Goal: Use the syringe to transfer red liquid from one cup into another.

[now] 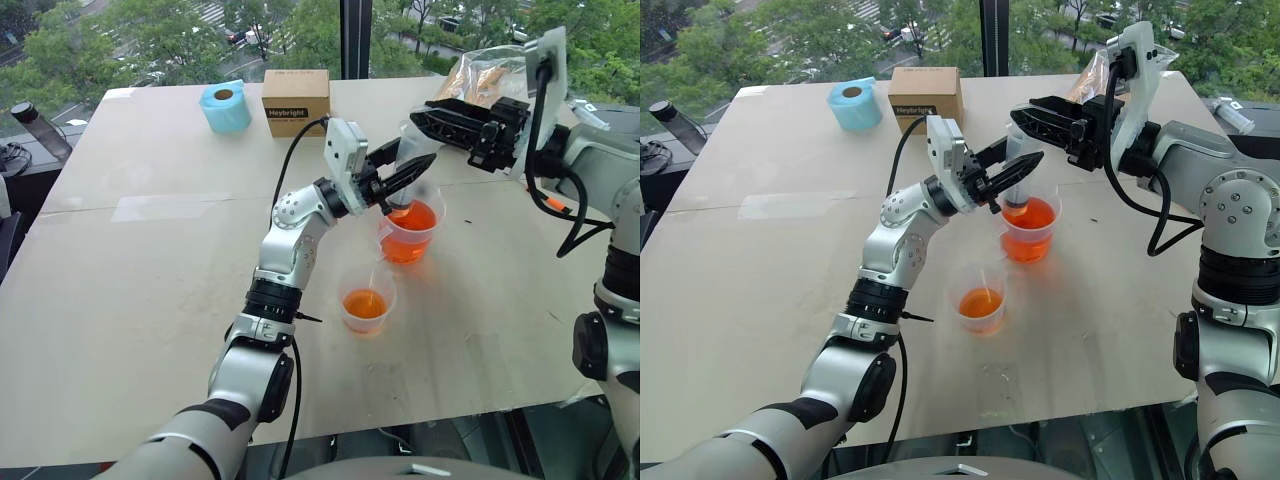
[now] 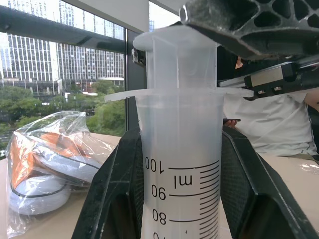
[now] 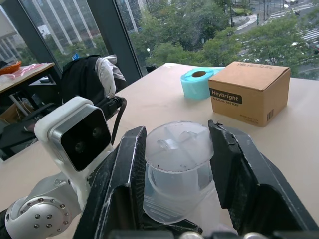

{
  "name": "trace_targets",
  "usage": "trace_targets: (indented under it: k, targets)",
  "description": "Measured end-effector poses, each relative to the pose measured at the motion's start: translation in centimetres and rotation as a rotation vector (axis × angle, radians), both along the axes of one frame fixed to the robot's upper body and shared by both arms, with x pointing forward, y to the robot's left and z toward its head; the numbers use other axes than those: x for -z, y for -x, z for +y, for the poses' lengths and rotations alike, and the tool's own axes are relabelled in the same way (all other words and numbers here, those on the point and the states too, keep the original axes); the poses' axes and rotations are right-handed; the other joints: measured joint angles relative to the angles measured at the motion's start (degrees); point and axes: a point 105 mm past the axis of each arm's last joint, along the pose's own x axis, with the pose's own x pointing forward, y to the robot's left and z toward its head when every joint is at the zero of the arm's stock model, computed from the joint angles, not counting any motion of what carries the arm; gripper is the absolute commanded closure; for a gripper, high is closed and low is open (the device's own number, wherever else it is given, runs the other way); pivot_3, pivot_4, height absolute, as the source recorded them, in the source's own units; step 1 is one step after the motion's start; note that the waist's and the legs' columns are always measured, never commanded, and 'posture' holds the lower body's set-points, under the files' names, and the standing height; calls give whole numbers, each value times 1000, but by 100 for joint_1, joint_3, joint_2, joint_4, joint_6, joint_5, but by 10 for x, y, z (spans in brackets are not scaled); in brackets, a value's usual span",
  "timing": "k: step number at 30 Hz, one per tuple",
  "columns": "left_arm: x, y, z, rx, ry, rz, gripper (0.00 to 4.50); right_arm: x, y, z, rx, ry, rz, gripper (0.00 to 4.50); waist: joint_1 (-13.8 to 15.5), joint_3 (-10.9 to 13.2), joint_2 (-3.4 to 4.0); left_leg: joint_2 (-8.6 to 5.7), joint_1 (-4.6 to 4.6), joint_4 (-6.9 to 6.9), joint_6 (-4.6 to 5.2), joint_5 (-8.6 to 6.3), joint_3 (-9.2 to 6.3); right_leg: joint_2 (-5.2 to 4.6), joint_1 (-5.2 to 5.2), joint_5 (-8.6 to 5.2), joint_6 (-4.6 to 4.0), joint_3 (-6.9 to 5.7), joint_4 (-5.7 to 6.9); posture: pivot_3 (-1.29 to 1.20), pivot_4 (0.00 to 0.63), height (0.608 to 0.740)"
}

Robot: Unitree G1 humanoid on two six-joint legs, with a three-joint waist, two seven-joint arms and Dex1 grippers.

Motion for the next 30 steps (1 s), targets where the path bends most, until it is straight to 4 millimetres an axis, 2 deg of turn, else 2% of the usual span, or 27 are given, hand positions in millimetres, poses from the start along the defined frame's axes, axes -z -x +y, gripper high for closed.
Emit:
trace_targets:
  k: [14,15,17,18,19,21,27,30]
  targets:
    - [2,0,-2,3,3,9,3101,-8,1,-2,8,-25,-43,3037,-2,0,0,0,0,0,0,0,0,0,0,0,0,0,0,0,150,740]
    - [2,0,-2,3,3,8,3101,-8,1,-2,7,-25,-46,2041,-2,0,0,0,0,0,0,0,0,0,0,0,0,0,0,0,150,740]
    - [4,3,-6,26,-17,1,3101,-13,0,-7,25,-43,-66,1298,15,0,0,-1,0,0,0,0,0,0,0,0,0,-1,0,0,150,740]
    - [9,6,-10,50,-37,-1,3101,-26,-2,-19,79,-79,-116,945,32,0,0,-2,-6,2,2,-1,-2,-1,0,0,0,-5,-2,0,150,740]
    - [13,8,-12,62,-47,3,3101,-35,-3,-28,123,-98,-154,373,32,0,0,-2,-8,4,3,-2,-2,-1,0,0,0,-6,-3,0,150,740]
    - [14,9,-12,62,-45,5,3101,-48,-2,-40,172,-138,-216,373,7,-1,1,-1,-8,4,4,-2,-2,-1,-1,0,1,-3,-3,0,150,740]
    - [-2,7,-12,53,-22,-18,3101,-54,-2,-44,176,-189,-246,373,-71,-3,7,4,-6,4,3,-2,1,3,-2,0,0,0,0,0,150,740]
    - [-17,6,-11,45,1,-25,3101,-56,-3,-47,190,-203,-256,373,-81,-3,7,4,-6,4,4,-2,1,2,-1,0,0,0,0,0,150,740]
